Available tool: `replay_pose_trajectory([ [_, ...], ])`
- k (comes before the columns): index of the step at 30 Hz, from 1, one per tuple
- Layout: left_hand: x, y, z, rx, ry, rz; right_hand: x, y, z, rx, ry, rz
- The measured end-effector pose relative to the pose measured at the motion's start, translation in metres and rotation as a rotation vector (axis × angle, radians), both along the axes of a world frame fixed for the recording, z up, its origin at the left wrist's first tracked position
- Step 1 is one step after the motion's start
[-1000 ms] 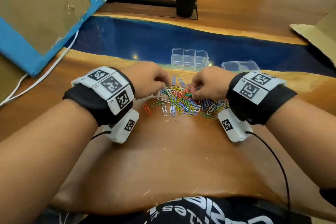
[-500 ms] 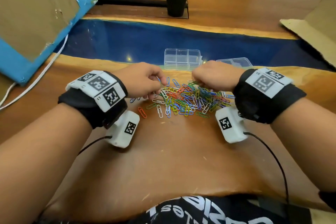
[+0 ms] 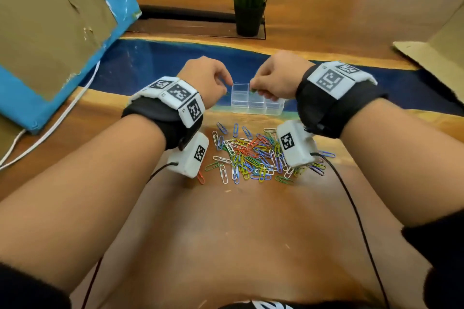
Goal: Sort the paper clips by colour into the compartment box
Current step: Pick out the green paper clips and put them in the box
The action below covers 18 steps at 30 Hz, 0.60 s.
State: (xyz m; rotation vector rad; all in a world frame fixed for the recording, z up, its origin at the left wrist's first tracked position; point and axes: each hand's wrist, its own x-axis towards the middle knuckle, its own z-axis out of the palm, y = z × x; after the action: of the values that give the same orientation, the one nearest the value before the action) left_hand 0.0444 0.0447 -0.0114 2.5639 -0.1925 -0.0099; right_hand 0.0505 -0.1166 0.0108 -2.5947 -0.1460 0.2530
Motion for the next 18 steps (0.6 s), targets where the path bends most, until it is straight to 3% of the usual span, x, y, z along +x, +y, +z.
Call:
replay_pose_trajectory([
  [5, 0.016, -0.01, -0.004, -0.013, 0.058, 0.004, 0.024, 0.017, -0.01, 0.01, 0.058, -0.056],
  [9, 0.02, -0.017, -0.008, -0.014, 0.076, -0.037, 0.03, 0.029, -0.016, -0.125, 0.07, -0.043],
  [14, 0.014, -0.015, -0.008, -0.089, 0.046, -0.035, 0.033, 0.028, -0.014, 0.02, 0.123, -0.06],
  [18, 0.005, -0.008, -0.006, -0.098, 0.034, -0.045, 0.025, 0.023, -0.012, 0.038, 0.064, -0.05],
])
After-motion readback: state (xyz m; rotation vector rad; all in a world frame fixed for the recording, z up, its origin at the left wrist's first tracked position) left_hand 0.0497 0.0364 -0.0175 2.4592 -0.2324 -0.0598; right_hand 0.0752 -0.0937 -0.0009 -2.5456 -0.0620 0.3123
